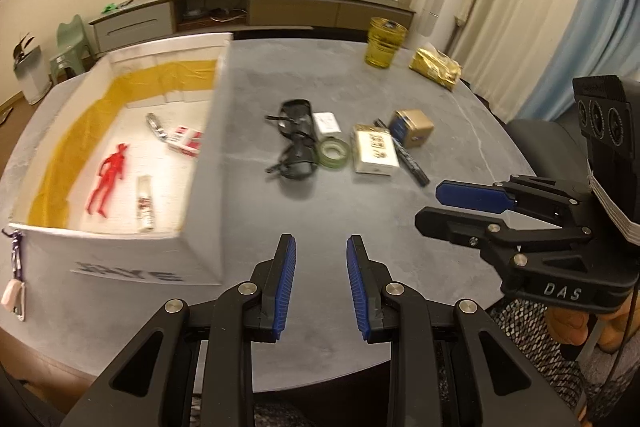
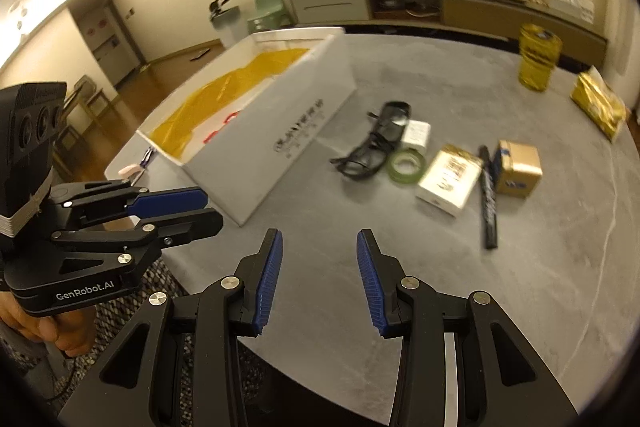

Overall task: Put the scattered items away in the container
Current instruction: 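Move both open tools back toward the remaining items on the table, then grasp the black sunglasses with left tool while right tool grasps the black marker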

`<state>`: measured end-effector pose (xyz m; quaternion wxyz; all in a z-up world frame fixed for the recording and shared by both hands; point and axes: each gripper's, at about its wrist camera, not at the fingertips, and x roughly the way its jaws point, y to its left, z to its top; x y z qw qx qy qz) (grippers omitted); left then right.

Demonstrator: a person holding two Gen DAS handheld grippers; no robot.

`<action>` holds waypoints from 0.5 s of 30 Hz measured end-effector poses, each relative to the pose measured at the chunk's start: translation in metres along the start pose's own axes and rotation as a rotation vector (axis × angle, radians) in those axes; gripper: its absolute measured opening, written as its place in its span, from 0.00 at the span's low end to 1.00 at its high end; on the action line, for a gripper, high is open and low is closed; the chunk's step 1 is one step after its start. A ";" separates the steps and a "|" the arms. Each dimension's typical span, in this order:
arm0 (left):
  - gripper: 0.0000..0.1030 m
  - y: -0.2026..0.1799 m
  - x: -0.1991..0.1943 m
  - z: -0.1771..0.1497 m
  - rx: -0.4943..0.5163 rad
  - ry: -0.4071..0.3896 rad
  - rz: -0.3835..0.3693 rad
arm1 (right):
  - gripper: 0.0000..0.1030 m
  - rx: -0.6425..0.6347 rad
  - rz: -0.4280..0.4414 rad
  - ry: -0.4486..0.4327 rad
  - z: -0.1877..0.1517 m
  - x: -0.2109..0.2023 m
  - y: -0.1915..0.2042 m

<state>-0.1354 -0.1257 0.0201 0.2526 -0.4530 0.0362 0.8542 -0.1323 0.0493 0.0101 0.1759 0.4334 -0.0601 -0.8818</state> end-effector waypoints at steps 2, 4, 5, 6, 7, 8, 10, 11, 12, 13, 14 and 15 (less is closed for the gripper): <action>0.27 -0.008 0.009 0.002 0.011 0.009 -0.008 | 0.40 0.040 -0.014 -0.003 -0.006 -0.003 -0.016; 0.27 -0.015 0.019 0.006 0.016 0.016 -0.009 | 0.40 0.078 -0.037 -0.003 -0.011 -0.004 -0.034; 0.27 -0.017 0.024 0.008 0.018 0.018 -0.011 | 0.40 0.096 -0.051 -0.001 -0.014 -0.005 -0.044; 0.27 -0.019 0.030 0.011 0.022 0.022 -0.010 | 0.40 0.113 -0.069 0.003 -0.016 -0.004 -0.053; 0.27 -0.021 0.037 0.015 0.028 0.027 -0.004 | 0.40 0.126 -0.083 0.006 -0.018 -0.004 -0.061; 0.27 -0.022 0.043 0.018 0.031 0.030 -0.001 | 0.40 0.140 -0.099 0.010 -0.019 -0.003 -0.070; 0.29 -0.023 0.060 0.029 0.039 0.035 0.020 | 0.40 0.162 -0.131 0.025 -0.018 0.002 -0.086; 0.31 -0.022 0.067 0.033 0.038 0.039 0.028 | 0.40 0.171 -0.142 0.030 -0.018 0.005 -0.093; 0.37 -0.020 0.074 0.038 0.033 0.042 0.033 | 0.40 0.180 -0.157 0.033 -0.016 0.008 -0.100; 0.41 -0.019 0.083 0.044 0.027 0.043 0.037 | 0.40 0.183 -0.168 0.037 -0.015 0.010 -0.106; 0.41 -0.017 0.089 0.049 0.023 0.043 0.044 | 0.40 0.185 -0.183 0.047 -0.012 0.016 -0.112; 0.41 -0.015 0.096 0.054 0.018 0.043 0.050 | 0.40 0.181 -0.190 0.056 -0.009 0.021 -0.116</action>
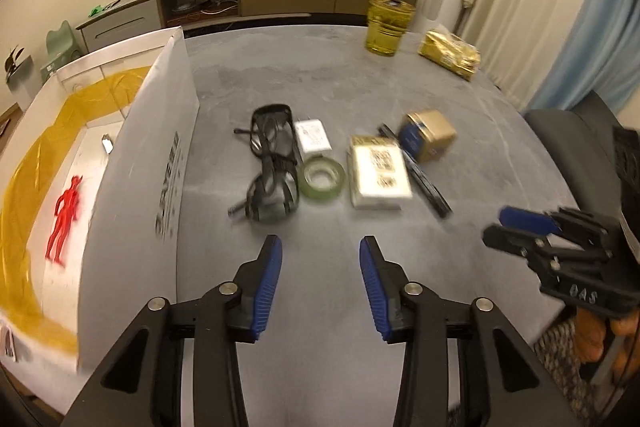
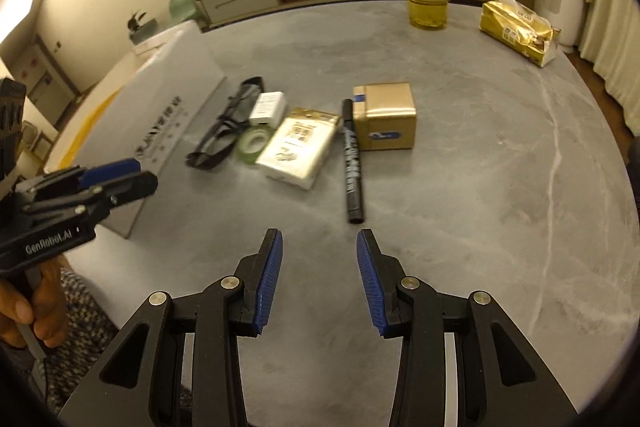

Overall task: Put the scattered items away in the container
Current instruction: 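Grasp the black sunglasses with left tool while right tool grasps the black marker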

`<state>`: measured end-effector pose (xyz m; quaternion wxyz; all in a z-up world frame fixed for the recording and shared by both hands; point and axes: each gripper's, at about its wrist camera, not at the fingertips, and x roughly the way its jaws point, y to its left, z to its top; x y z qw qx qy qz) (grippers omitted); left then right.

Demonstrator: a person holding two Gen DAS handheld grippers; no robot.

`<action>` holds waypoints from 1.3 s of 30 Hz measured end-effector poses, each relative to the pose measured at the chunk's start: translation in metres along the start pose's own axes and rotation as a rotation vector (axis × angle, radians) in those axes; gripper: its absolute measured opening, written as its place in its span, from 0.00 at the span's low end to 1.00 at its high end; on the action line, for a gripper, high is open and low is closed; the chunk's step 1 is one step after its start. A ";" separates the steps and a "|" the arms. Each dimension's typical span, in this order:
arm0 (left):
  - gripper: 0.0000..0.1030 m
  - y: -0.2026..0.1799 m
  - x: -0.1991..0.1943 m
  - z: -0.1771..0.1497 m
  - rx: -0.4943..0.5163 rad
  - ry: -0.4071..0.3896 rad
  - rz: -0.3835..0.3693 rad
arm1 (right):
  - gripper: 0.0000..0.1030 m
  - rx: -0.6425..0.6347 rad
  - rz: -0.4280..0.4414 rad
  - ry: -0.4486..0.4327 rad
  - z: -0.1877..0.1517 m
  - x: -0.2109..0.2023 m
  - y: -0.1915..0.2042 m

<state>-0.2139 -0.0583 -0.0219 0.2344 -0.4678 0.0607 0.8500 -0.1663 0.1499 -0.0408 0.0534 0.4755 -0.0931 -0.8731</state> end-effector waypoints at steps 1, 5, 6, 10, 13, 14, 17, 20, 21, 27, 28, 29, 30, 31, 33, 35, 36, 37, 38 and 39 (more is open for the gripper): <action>0.42 0.002 0.008 0.006 -0.004 -0.001 0.002 | 0.40 -0.012 -0.009 0.008 0.004 0.006 -0.001; 0.47 0.015 0.041 0.030 -0.040 -0.004 0.047 | 0.40 -0.088 -0.052 0.034 0.023 0.033 0.002; 0.47 0.020 0.049 0.035 -0.056 -0.004 0.054 | 0.40 -0.105 -0.066 0.039 0.026 0.040 0.002; 0.47 0.031 0.080 0.049 -0.092 0.015 0.076 | 0.40 -0.145 -0.097 0.069 0.034 0.070 -0.003; 0.47 0.036 0.099 0.052 -0.104 0.035 0.083 | 0.40 -0.163 -0.105 0.089 0.035 0.082 -0.006; 0.47 0.038 0.106 0.052 -0.110 0.043 0.083 | 0.40 -0.168 -0.109 0.094 0.035 0.085 -0.007; 0.48 0.046 0.118 0.051 -0.147 0.029 0.063 | 0.29 -0.187 -0.123 0.090 0.037 0.089 -0.010; 0.34 0.048 0.124 0.054 -0.136 0.031 0.043 | 0.13 -0.164 -0.099 0.088 0.040 0.089 -0.014; 0.33 0.046 0.122 0.055 -0.124 0.026 0.040 | 0.13 -0.154 -0.086 0.091 0.040 0.089 -0.014; 0.33 0.044 0.101 0.047 -0.130 -0.007 0.026 | 0.13 -0.080 -0.014 0.060 0.041 0.072 -0.015; 0.33 0.045 0.097 0.045 -0.133 -0.012 0.021 | 0.13 -0.073 -0.007 0.054 0.040 0.069 -0.014; 0.33 0.045 0.091 0.043 -0.137 -0.018 0.018 | 0.13 -0.066 0.001 0.048 0.038 0.065 -0.012; 0.33 0.045 0.085 0.040 -0.141 -0.022 0.013 | 0.13 -0.060 0.008 0.044 0.037 0.061 -0.010; 0.33 0.045 0.078 0.037 -0.143 -0.026 0.006 | 0.13 -0.055 0.014 0.040 0.035 0.057 -0.008; 0.33 0.043 0.065 0.030 -0.140 -0.034 -0.002 | 0.13 -0.055 0.011 0.029 0.029 0.049 -0.003; 0.33 0.044 0.056 0.025 -0.145 -0.038 -0.014 | 0.13 -0.055 0.001 0.014 0.026 0.043 0.001; 0.33 0.044 0.050 0.020 -0.148 -0.039 -0.022 | 0.13 -0.055 0.002 0.008 0.025 0.039 0.002; 0.33 0.042 0.045 0.016 -0.147 -0.038 -0.029 | 0.13 -0.051 0.006 0.002 0.024 0.036 0.002; 0.33 0.040 0.041 0.013 -0.145 -0.038 -0.034 | 0.13 -0.048 0.013 -0.003 0.022 0.033 0.004; 0.33 0.037 0.035 0.009 -0.141 -0.038 -0.040 | 0.13 -0.046 0.020 -0.007 0.020 0.030 0.006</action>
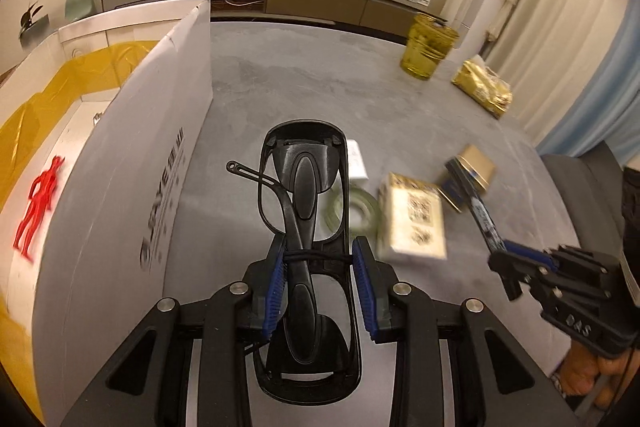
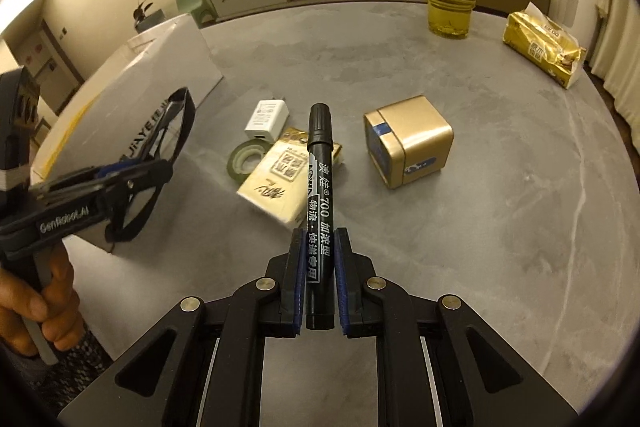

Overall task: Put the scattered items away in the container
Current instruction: 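Grasp the black sunglasses with left tool while right tool grasps the black marker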

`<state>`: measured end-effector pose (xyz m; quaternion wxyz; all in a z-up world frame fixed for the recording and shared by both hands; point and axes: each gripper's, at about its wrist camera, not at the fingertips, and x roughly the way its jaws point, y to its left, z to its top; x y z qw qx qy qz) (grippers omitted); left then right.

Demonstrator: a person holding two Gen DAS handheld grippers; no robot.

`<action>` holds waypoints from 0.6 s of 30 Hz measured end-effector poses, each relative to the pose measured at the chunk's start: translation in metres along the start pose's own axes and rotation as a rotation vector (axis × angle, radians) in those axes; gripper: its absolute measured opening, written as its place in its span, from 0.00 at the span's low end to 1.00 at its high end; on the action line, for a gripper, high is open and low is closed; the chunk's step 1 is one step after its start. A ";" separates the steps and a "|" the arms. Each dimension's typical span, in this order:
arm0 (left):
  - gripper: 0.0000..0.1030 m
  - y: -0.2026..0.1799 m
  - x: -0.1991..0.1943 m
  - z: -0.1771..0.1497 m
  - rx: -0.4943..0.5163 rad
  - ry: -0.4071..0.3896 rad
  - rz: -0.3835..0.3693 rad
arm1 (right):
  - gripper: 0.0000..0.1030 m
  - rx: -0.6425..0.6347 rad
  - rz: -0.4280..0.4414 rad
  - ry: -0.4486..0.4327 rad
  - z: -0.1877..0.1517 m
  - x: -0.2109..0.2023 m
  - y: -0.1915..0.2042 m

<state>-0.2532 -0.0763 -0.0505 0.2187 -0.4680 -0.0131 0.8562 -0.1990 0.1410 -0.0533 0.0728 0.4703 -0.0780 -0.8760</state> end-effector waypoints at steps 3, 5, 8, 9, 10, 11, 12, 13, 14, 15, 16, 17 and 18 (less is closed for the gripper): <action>0.33 -0.006 -0.014 -0.010 0.008 -0.001 -0.012 | 0.13 -0.010 0.006 -0.013 -0.007 -0.008 0.010; 0.33 -0.008 -0.025 -0.019 0.011 -0.002 -0.022 | 0.13 -0.019 0.009 -0.017 -0.011 -0.012 0.016; 0.33 -0.010 -0.040 -0.029 0.017 -0.008 -0.036 | 0.13 -0.016 0.025 -0.018 -0.020 -0.016 0.025; 0.33 -0.011 -0.045 -0.032 0.018 -0.008 -0.042 | 0.13 -0.013 0.031 -0.017 -0.024 -0.018 0.028; 0.33 -0.011 -0.049 -0.035 0.021 -0.008 -0.046 | 0.13 -0.011 0.035 -0.017 -0.027 -0.019 0.031; 0.33 -0.012 -0.053 -0.039 0.024 -0.011 -0.047 | 0.13 -0.009 0.039 -0.016 -0.030 -0.020 0.034; 0.33 -0.013 -0.056 -0.042 0.027 -0.014 -0.050 | 0.13 -0.007 0.042 -0.016 -0.034 -0.022 0.036; 0.33 -0.014 -0.059 -0.044 0.029 -0.015 -0.053 | 0.13 -0.005 0.046 -0.015 -0.036 -0.023 0.039; 0.33 -0.014 -0.062 -0.047 0.031 -0.015 -0.054 | 0.13 -0.003 0.048 -0.015 -0.038 -0.025 0.040; 0.33 -0.014 -0.065 -0.049 0.031 -0.016 -0.055 | 0.13 0.000 0.050 -0.015 -0.040 -0.026 0.042; 0.33 -0.014 -0.067 -0.052 0.031 -0.015 -0.060 | 0.13 0.003 0.052 -0.015 -0.043 -0.027 0.044; 0.33 -0.013 -0.069 -0.054 0.031 -0.015 -0.063 | 0.13 0.007 0.056 -0.015 -0.045 -0.029 0.045; 0.33 -0.013 -0.072 -0.057 0.032 -0.016 -0.063 | 0.13 0.010 0.059 -0.016 -0.046 -0.030 0.047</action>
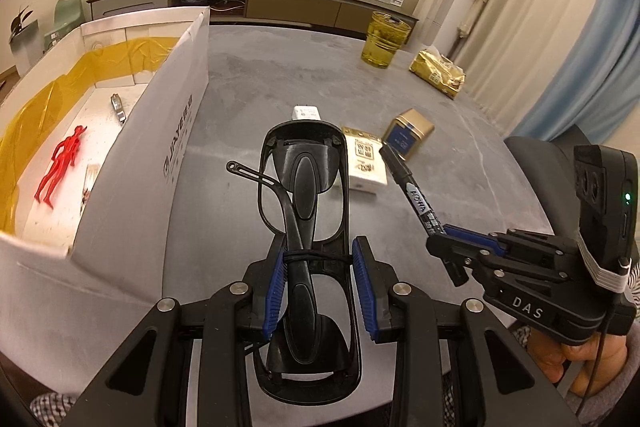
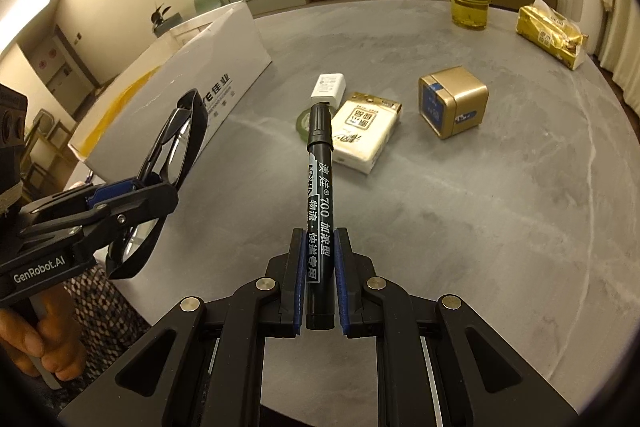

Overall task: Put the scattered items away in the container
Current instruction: 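Grasp the black sunglasses with left tool while right tool grasps the black marker, then carry the sunglasses and marker over the white box with both tools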

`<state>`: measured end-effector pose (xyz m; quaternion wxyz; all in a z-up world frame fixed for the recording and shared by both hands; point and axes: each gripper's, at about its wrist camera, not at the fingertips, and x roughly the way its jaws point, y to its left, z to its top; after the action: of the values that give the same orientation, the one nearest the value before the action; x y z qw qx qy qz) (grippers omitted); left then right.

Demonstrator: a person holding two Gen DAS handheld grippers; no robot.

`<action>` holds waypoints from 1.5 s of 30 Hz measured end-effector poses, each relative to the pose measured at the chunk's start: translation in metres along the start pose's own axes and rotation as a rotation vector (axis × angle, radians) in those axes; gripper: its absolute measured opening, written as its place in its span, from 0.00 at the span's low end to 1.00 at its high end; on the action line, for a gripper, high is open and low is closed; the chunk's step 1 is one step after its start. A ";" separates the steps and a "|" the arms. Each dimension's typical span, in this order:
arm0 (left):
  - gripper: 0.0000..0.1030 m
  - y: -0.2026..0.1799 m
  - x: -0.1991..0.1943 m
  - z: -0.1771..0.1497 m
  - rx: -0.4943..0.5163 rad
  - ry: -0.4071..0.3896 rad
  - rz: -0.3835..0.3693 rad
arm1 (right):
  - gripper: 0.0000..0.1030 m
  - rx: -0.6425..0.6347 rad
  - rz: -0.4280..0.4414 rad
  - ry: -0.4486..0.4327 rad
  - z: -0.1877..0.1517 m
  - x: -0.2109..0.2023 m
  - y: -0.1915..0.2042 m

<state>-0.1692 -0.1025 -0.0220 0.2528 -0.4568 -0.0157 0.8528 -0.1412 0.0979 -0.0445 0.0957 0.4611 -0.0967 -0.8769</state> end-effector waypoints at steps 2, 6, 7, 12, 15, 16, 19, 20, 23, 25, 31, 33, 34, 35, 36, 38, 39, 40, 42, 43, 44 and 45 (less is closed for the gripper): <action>0.33 0.000 -0.005 -0.004 0.002 -0.004 -0.002 | 0.13 0.002 0.007 0.000 -0.003 -0.002 0.004; 0.33 0.000 -0.017 -0.011 0.001 -0.016 -0.003 | 0.13 -0.005 0.022 0.001 -0.010 -0.007 0.016; 0.33 0.000 -0.019 -0.013 0.000 -0.018 -0.004 | 0.13 -0.008 0.025 0.001 -0.012 -0.008 0.019; 0.33 0.003 -0.033 -0.021 -0.006 -0.030 -0.015 | 0.13 -0.028 0.041 0.007 -0.017 -0.011 0.035; 0.33 0.006 -0.042 -0.023 -0.011 -0.044 -0.013 | 0.13 -0.043 0.049 0.005 -0.017 -0.015 0.045; 0.33 0.007 -0.045 -0.023 -0.013 -0.050 -0.014 | 0.13 -0.051 0.052 0.003 -0.017 -0.017 0.049; 0.33 0.013 -0.057 -0.023 -0.022 -0.070 -0.019 | 0.13 -0.074 0.059 -0.001 -0.016 -0.021 0.061; 0.33 0.015 -0.060 -0.023 -0.025 -0.076 -0.022 | 0.13 -0.083 0.061 -0.002 -0.015 -0.023 0.065; 0.33 0.022 -0.070 -0.021 -0.035 -0.093 -0.021 | 0.14 -0.109 0.071 -0.007 -0.011 -0.026 0.078; 0.33 0.028 -0.076 -0.019 -0.041 -0.105 -0.016 | 0.14 -0.126 0.074 -0.011 -0.007 -0.027 0.086; 0.33 0.045 -0.089 -0.009 -0.051 -0.135 -0.005 | 0.14 -0.176 0.057 -0.019 0.008 -0.027 0.106; 0.33 0.050 -0.092 -0.005 -0.051 -0.143 -0.002 | 0.14 -0.194 0.047 -0.024 0.013 -0.028 0.113; 0.33 0.052 -0.093 -0.003 -0.050 -0.146 0.000 | 0.14 -0.201 0.042 -0.026 0.015 -0.028 0.116; 0.33 0.054 -0.094 -0.001 -0.048 -0.150 0.003 | 0.14 -0.206 0.040 -0.028 0.017 -0.028 0.117; 0.33 0.056 -0.096 0.001 -0.047 -0.153 0.004 | 0.14 -0.210 0.037 -0.028 0.020 -0.028 0.119; 0.33 0.060 -0.098 0.006 -0.045 -0.162 0.006 | 0.14 -0.219 0.032 -0.030 0.024 -0.027 0.123; 0.33 0.061 -0.099 0.008 -0.043 -0.166 0.006 | 0.14 -0.224 0.031 -0.030 0.026 -0.027 0.125; 0.33 0.063 -0.101 0.010 -0.043 -0.171 0.006 | 0.14 -0.228 0.029 -0.030 0.028 -0.025 0.127; 0.33 0.066 -0.102 0.014 -0.041 -0.178 0.006 | 0.14 -0.239 0.025 -0.028 0.033 -0.024 0.131; 0.33 0.067 -0.103 0.015 -0.041 -0.181 0.007 | 0.14 -0.245 0.023 -0.028 0.034 -0.023 0.133; 0.33 0.069 -0.104 0.017 -0.041 -0.184 0.007 | 0.14 -0.250 0.022 -0.027 0.036 -0.023 0.135; 0.33 0.071 -0.104 0.018 -0.041 -0.186 0.006 | 0.14 -0.255 0.021 -0.027 0.037 -0.022 0.137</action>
<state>-0.1656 -0.2071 0.0509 0.2384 -0.3806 -0.0552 0.8918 -0.1491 -0.0254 0.0291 0.1613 0.4322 0.0096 -0.8872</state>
